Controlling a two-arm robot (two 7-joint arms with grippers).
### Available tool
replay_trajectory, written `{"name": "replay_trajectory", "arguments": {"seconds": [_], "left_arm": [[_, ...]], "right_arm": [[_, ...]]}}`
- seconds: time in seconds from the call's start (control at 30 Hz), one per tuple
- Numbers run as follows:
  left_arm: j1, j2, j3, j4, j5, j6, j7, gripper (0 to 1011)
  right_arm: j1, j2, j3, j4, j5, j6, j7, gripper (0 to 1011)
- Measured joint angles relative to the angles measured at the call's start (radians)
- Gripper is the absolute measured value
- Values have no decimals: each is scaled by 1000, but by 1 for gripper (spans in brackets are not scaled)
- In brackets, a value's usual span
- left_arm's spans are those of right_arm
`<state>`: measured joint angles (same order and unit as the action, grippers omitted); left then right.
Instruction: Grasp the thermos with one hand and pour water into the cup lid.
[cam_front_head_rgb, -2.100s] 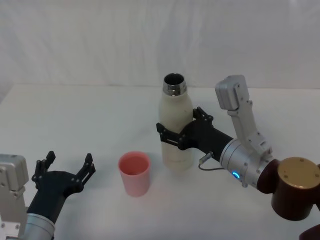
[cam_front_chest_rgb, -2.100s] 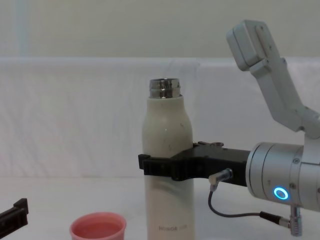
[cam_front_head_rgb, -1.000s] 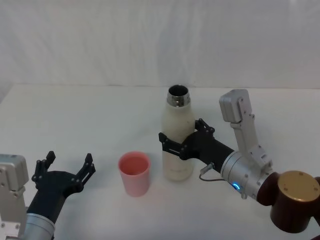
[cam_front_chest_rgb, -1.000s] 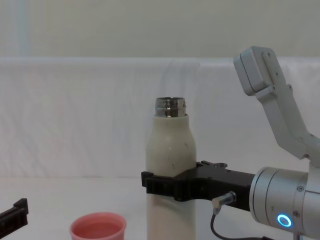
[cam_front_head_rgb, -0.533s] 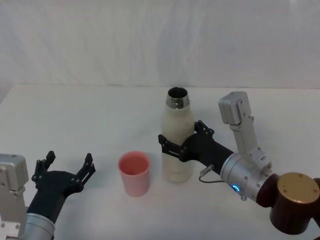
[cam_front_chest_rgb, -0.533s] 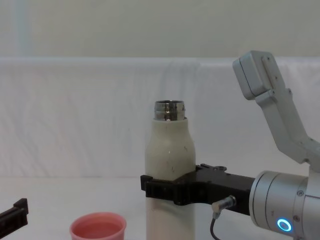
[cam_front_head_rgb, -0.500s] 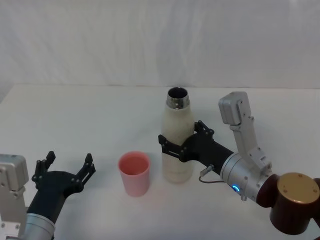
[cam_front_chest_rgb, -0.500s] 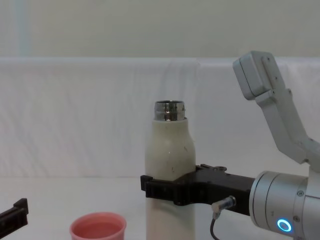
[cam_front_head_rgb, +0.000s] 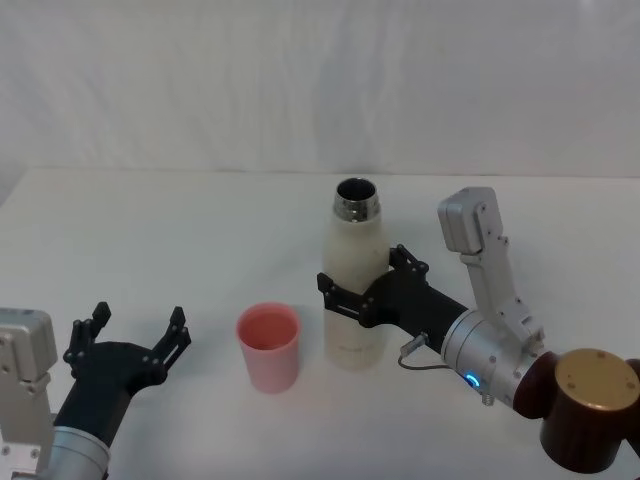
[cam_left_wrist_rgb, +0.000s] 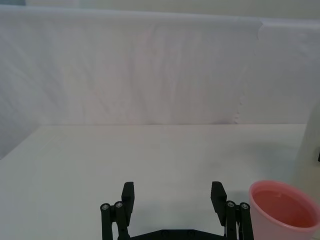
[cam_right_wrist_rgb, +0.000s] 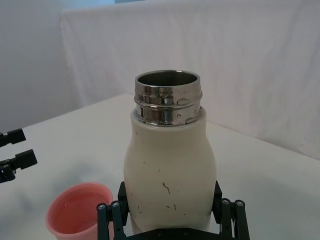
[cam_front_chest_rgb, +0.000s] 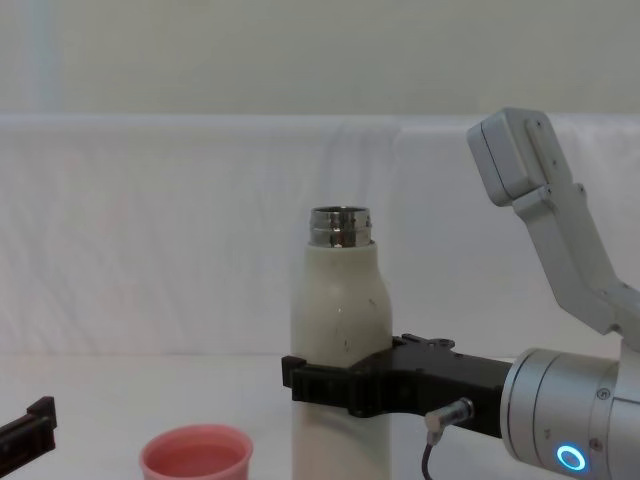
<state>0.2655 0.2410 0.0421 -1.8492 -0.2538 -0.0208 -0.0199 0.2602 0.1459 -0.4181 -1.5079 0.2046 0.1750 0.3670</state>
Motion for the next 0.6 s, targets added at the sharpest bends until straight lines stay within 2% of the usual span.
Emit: {"name": "replay_trajectory", "arguments": {"seconds": [0.43, 0.5, 0.6], "left_arm": [[0, 0, 0, 0, 0, 0, 0, 1001], [0, 0, 0, 0, 0, 0, 0, 1001], [0, 0, 0, 0, 0, 0, 0, 1001]], "right_arm": [[1, 2, -2, 0, 7, 2, -3, 955], [1, 2, -2, 0, 7, 2, -3, 1001], [1, 2, -2, 0, 6, 2, -3, 1001]]}}
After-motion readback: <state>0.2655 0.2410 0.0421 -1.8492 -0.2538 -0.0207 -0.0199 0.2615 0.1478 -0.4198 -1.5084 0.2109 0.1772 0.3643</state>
